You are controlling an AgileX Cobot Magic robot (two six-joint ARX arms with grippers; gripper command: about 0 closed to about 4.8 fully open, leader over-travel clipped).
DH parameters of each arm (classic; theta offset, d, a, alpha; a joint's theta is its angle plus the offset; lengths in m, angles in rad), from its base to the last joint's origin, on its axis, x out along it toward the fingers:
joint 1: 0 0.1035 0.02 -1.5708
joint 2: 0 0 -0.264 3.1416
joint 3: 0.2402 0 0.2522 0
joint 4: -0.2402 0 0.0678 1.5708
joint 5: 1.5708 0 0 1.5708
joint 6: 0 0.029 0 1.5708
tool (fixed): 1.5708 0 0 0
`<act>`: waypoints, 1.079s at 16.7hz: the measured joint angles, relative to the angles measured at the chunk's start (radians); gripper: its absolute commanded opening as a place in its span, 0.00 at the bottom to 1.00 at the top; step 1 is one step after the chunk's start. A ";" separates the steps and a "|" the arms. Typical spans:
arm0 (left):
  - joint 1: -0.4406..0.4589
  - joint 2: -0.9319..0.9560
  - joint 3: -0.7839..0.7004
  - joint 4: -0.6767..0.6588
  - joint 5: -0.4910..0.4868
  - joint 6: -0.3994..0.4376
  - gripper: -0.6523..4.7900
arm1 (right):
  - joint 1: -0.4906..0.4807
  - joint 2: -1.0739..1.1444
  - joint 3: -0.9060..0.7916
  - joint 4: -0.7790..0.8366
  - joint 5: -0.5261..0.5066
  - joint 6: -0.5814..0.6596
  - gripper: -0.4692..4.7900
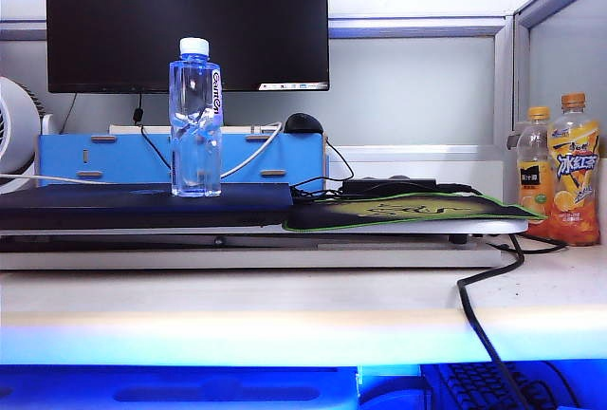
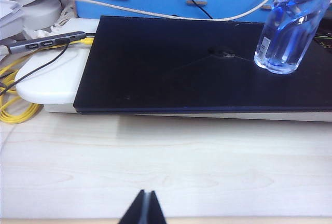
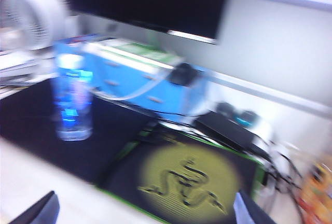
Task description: Pick up the mineral water bottle and place it on the laptop.
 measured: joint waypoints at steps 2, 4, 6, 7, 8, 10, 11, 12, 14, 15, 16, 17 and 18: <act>0.000 0.000 0.000 0.000 0.000 0.000 0.12 | -0.071 -0.049 -0.093 0.071 0.001 0.010 0.98; 0.000 0.000 0.000 0.000 0.000 0.000 0.12 | -0.125 -0.090 -0.162 0.089 -0.002 0.010 0.98; 0.000 0.000 0.000 0.000 0.000 0.000 0.12 | -0.199 -0.159 -0.246 0.099 0.000 0.011 0.98; 0.000 0.000 0.000 0.000 0.000 0.000 0.12 | -0.223 -0.195 -0.286 0.100 -0.001 0.012 0.98; 0.000 0.000 0.000 0.000 0.000 0.000 0.12 | -0.243 -0.230 -0.321 0.105 -0.001 0.024 0.98; 0.000 0.000 0.000 0.000 0.000 0.000 0.12 | -0.283 -0.322 -0.407 0.116 -0.007 0.108 0.98; 0.000 0.000 0.000 0.000 0.000 0.000 0.12 | -0.296 -0.346 -0.439 0.115 -0.023 0.129 0.98; 0.000 0.000 0.000 0.000 0.000 0.000 0.12 | -0.313 -0.361 -0.463 0.114 -0.055 0.137 0.98; 0.000 0.000 0.000 0.000 0.000 0.000 0.12 | -0.362 -0.374 -0.512 0.124 -0.133 0.154 0.98; 0.000 0.000 0.000 0.000 0.000 0.000 0.12 | -0.370 -0.374 -0.516 0.126 -0.134 0.160 0.98; 0.000 0.000 0.000 0.000 0.000 0.000 0.12 | -0.380 -0.375 -0.517 0.130 -0.135 0.164 0.98; 0.000 0.000 0.000 0.000 0.000 0.000 0.12 | -0.383 -0.376 -0.522 0.138 -0.137 0.164 0.98; 0.000 0.000 0.000 0.000 0.000 0.000 0.12 | -0.387 -0.376 -0.529 0.139 -0.141 0.166 0.98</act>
